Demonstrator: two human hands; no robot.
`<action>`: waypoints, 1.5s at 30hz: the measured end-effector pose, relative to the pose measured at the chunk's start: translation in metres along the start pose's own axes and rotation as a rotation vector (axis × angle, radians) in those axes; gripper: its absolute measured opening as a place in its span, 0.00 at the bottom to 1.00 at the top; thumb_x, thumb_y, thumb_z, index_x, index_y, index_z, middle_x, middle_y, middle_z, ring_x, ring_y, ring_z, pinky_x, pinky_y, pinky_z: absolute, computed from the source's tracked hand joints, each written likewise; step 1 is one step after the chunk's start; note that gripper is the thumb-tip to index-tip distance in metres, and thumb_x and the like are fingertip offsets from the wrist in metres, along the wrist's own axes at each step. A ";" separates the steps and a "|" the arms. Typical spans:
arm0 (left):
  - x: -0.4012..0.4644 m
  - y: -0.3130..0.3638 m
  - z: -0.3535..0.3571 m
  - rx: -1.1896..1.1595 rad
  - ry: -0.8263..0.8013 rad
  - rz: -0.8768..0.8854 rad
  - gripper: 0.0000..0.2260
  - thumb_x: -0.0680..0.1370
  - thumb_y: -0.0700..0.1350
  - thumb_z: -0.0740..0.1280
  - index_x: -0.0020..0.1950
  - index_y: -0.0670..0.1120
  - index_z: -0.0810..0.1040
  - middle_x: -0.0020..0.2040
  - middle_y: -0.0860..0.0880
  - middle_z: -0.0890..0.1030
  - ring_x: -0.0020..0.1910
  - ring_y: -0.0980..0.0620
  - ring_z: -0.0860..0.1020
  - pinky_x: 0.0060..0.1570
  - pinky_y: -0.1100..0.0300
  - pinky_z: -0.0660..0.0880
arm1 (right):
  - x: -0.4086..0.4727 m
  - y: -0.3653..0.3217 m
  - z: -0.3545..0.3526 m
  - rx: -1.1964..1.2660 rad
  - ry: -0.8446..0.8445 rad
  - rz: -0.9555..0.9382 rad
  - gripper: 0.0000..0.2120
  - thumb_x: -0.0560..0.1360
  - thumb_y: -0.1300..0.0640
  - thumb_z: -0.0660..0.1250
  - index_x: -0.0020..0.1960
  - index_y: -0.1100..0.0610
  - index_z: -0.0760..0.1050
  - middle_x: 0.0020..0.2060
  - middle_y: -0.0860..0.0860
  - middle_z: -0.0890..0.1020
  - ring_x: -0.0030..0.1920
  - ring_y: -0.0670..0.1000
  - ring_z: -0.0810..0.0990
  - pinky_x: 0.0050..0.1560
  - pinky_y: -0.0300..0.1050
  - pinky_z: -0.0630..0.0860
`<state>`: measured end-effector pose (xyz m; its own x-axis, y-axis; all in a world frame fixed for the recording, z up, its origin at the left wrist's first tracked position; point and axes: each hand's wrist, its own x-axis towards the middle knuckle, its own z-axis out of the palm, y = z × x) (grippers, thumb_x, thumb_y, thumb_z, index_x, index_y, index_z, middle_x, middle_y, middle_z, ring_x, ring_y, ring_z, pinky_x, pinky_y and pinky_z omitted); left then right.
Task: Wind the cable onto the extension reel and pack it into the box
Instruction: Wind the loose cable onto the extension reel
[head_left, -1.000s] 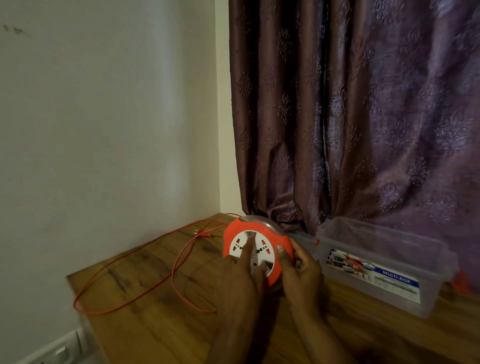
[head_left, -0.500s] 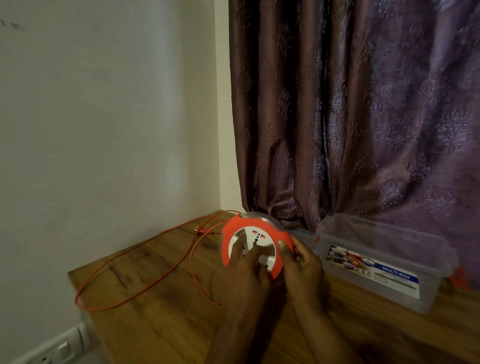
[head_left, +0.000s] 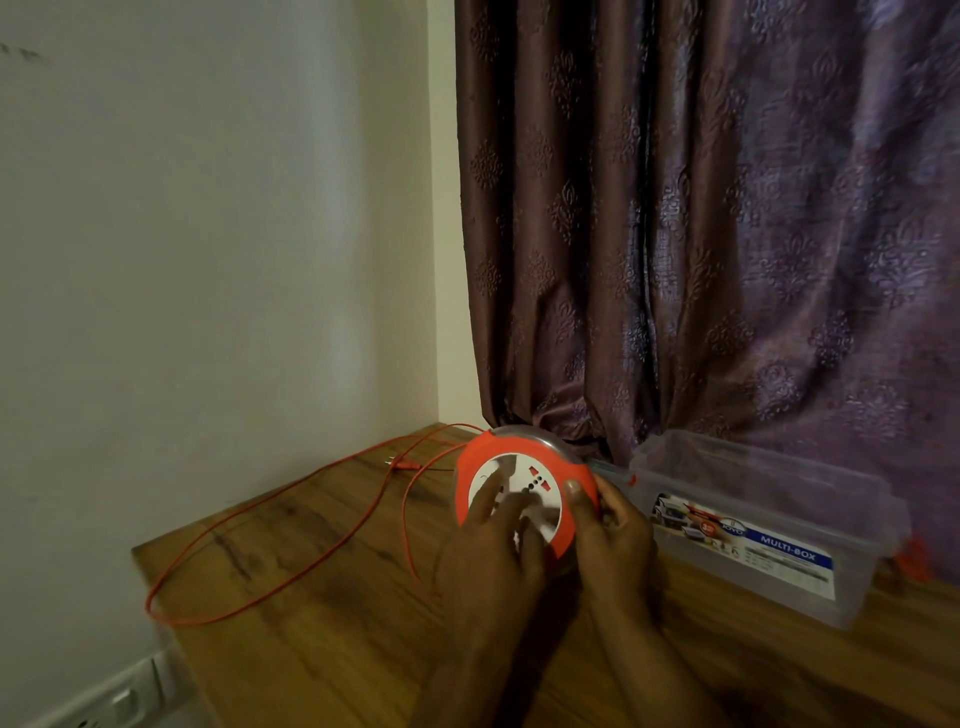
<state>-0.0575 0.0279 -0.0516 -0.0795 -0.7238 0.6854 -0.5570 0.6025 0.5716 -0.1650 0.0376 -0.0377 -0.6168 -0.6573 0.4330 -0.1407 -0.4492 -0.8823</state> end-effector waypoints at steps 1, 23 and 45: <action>0.001 -0.001 0.000 -0.016 0.033 -0.027 0.14 0.77 0.54 0.59 0.63 0.57 0.73 0.71 0.54 0.67 0.62 0.59 0.69 0.54 0.74 0.64 | 0.000 -0.002 -0.001 -0.001 0.013 -0.010 0.11 0.74 0.54 0.69 0.56 0.54 0.80 0.46 0.50 0.84 0.43 0.42 0.82 0.40 0.33 0.79; 0.004 -0.008 -0.004 0.143 -0.091 -0.256 0.31 0.74 0.66 0.58 0.75 0.58 0.56 0.68 0.48 0.74 0.57 0.49 0.78 0.54 0.56 0.76 | -0.009 0.003 0.007 -0.078 -0.026 -0.044 0.18 0.74 0.52 0.70 0.62 0.55 0.77 0.54 0.52 0.83 0.51 0.50 0.83 0.44 0.36 0.80; 0.007 0.002 -0.014 0.065 -0.139 -0.044 0.12 0.74 0.39 0.64 0.46 0.54 0.83 0.72 0.53 0.68 0.71 0.52 0.66 0.66 0.65 0.54 | -0.011 0.004 0.004 -0.121 -0.022 -0.020 0.18 0.75 0.51 0.67 0.63 0.55 0.77 0.56 0.53 0.83 0.53 0.52 0.82 0.45 0.36 0.77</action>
<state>-0.0477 0.0288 -0.0392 -0.1646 -0.7914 0.5887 -0.6144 0.5492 0.5665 -0.1557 0.0406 -0.0457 -0.5959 -0.6625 0.4538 -0.2465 -0.3869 -0.8886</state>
